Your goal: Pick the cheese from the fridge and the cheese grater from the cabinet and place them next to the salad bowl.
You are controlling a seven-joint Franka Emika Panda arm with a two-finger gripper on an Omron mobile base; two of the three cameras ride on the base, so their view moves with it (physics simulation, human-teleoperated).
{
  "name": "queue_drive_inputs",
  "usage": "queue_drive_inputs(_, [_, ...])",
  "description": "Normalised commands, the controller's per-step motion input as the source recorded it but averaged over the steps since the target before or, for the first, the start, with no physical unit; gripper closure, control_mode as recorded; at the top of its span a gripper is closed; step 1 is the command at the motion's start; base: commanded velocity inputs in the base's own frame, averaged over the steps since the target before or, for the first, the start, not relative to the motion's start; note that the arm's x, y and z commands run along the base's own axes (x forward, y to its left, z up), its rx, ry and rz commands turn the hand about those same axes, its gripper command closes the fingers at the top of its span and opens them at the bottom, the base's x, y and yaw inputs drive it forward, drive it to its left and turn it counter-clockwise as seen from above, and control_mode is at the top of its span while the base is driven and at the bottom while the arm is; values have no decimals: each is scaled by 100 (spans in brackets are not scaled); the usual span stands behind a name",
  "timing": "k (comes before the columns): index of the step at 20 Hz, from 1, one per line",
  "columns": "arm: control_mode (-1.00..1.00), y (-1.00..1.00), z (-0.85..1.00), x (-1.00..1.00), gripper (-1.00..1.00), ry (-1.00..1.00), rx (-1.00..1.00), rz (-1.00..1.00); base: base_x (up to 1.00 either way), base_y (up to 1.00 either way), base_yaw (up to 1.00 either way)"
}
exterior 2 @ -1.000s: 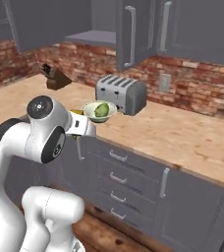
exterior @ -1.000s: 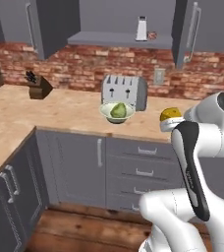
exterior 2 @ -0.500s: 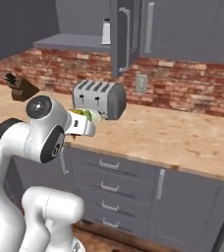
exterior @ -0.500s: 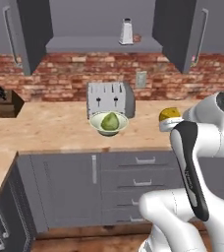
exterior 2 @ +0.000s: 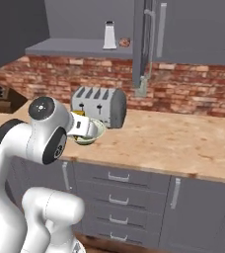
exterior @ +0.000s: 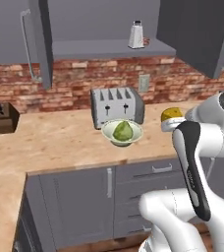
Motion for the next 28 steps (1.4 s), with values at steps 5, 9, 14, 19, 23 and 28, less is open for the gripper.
queue_drive_inputs(5, [100, 0, 0, 0, 100, 0, 0, 0, 66, 40, -34])
queue_drive_inputs(9, [100, 0, 0, 0, 100, 0, 0, 0, 73, 11, -5])
queue_drive_inputs(14, [100, 0, 0, 0, 100, 0, 0, 0, 62, -1, 13])
queue_drive_inputs(19, [100, 0, 0, 0, 100, 0, 0, 0, 45, -2, 8])
queue_drive_inputs(23, [100, 0, 0, 0, 100, 0, 0, 0, 4, 0, 0])
queue_drive_inputs(28, [100, 0, 0, 0, 100, 0, 0, 0, 0, 0, 0])
